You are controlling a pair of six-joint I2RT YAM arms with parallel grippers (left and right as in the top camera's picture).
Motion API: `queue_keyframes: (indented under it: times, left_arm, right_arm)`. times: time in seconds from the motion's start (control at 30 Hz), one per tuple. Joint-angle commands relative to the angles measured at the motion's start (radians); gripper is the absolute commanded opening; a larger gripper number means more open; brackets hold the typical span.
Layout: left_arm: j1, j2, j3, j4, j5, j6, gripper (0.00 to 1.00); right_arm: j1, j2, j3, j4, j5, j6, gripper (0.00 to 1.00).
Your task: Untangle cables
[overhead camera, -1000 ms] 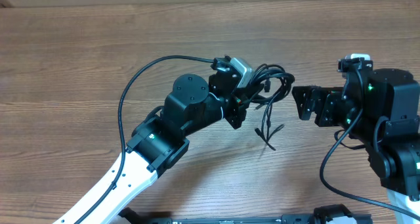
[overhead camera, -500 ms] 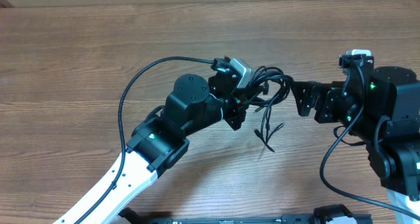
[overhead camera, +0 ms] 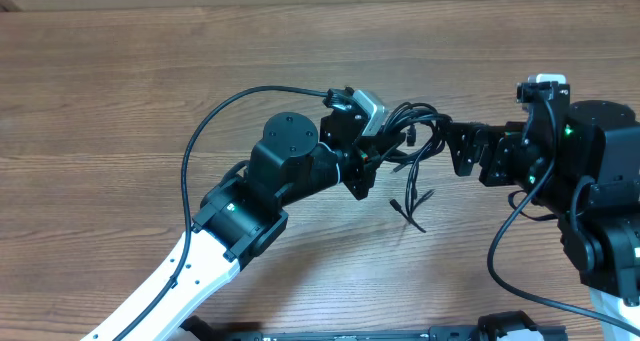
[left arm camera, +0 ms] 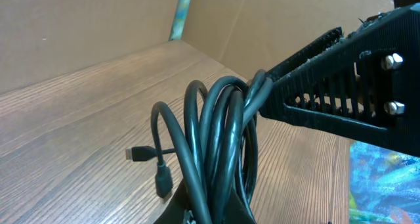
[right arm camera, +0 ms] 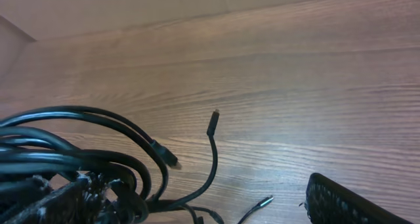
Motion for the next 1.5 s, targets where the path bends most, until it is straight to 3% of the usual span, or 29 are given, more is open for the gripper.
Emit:
queue_keyframes:
  times: [0.0, 0.67, 1.0, 1.3, 1.47]
  left_arm:
    - [-0.002, -0.022, 0.012, 0.011, 0.076, -0.009, 0.04]
    - [-0.002, -0.022, 0.012, 0.025, 0.200, -0.008, 0.04]
    - [-0.002, -0.021, 0.012, 0.029, 0.224, -0.008, 0.04]
    - [-0.002, -0.021, 0.012, 0.090, 0.223, -0.009, 0.04]
    - [-0.002, -0.021, 0.012, 0.097, 0.296, -0.009, 0.04]
  right_arm:
    - [0.003, 0.000, 0.001, 0.027, 0.010, -0.005, 0.96]
    - [0.003, 0.000, 0.001, 0.069, 0.115, -0.008, 1.00]
    - [0.003, 0.000, 0.001, 0.079, 0.112, -0.007, 1.00]
    - [0.003, 0.001, 0.000, 0.056, -0.006, -0.007, 1.00]
    - [0.003, 0.017, 0.000, 0.089, 0.064, -0.008, 1.00]
